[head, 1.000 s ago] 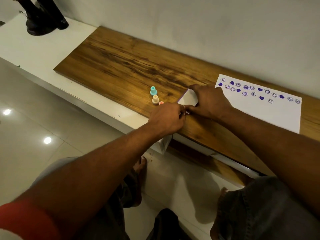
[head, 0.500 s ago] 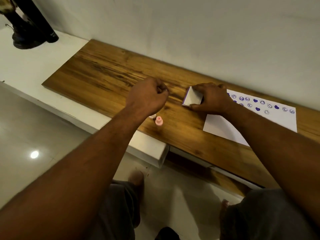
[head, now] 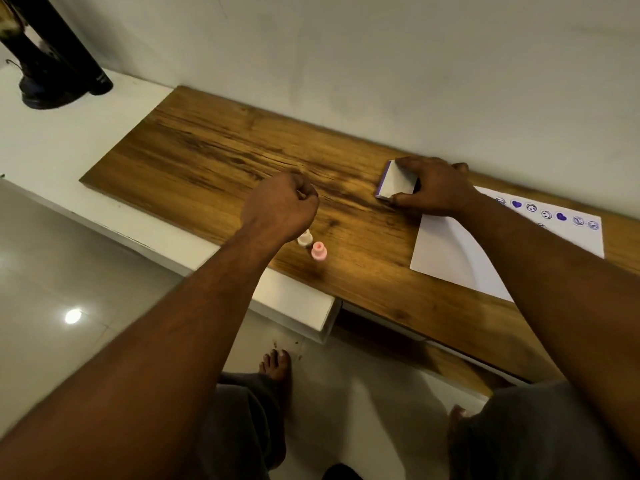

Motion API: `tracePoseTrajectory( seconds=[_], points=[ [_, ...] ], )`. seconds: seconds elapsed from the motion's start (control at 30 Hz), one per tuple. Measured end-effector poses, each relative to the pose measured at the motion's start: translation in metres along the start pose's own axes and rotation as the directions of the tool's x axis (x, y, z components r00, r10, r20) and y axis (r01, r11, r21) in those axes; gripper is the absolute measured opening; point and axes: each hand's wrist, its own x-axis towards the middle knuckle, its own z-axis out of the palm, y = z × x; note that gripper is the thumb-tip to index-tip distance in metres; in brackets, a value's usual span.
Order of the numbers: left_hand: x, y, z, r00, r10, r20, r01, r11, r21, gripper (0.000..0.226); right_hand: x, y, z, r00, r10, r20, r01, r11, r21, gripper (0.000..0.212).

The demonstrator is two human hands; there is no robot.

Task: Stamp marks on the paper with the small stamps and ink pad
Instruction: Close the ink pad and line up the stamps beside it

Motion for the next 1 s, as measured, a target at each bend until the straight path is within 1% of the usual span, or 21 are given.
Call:
tracePoseTrajectory(
  seconds=[0.2, 0.33, 0.5, 0.7, 0.8, 0.93, 1.0],
  points=[
    [0.001, -0.001, 0.003, 1.0, -0.006, 0.001, 0.006, 1.0, 0.019, 0.015, 0.0, 0.003, 0.002, 1.0, 0.0, 0.004, 0.0, 0.999, 0.039, 0.104],
    [0.002, -0.005, 0.0, 0.999, -0.039, -0.011, 0.039, 0.999, 0.008, 0.014, 0.0, 0.005, 0.004, 1.0, -0.001, 0.014, 0.0, 0.999, 0.042, 0.105],
    [0.003, -0.011, -0.005, 0.997, -0.054, -0.052, 0.055, 0.998, 0.01, 0.023, -0.001, 0.006, 0.006, 1.0, -0.001, 0.03, -0.001, 0.997, 0.078, 0.105],
    [0.005, -0.014, -0.006, 0.996, -0.063, -0.06, 0.063, 0.998, 0.005, 0.023, -0.001, 0.003, 0.003, 0.999, -0.002, 0.036, -0.002, 0.995, 0.101, 0.106],
    [0.006, -0.016, -0.006, 0.996, -0.065, -0.059, 0.065, 0.998, -0.01, 0.022, 0.0, 0.003, 0.003, 0.999, -0.007, 0.034, 0.003, 0.993, 0.121, 0.104],
    [0.008, -0.02, -0.007, 0.996, -0.064, -0.06, 0.064, 0.998, -0.017, 0.021, 0.002, 0.004, 0.005, 1.0, -0.02, 0.015, 0.018, 0.989, 0.146, 0.095],
    [0.009, -0.022, -0.007, 0.995, -0.063, -0.072, 0.062, 0.998, -0.013, 0.021, 0.003, 0.004, 0.005, 0.999, -0.025, 0.022, 0.021, 0.987, 0.16, 0.094]
  ],
)
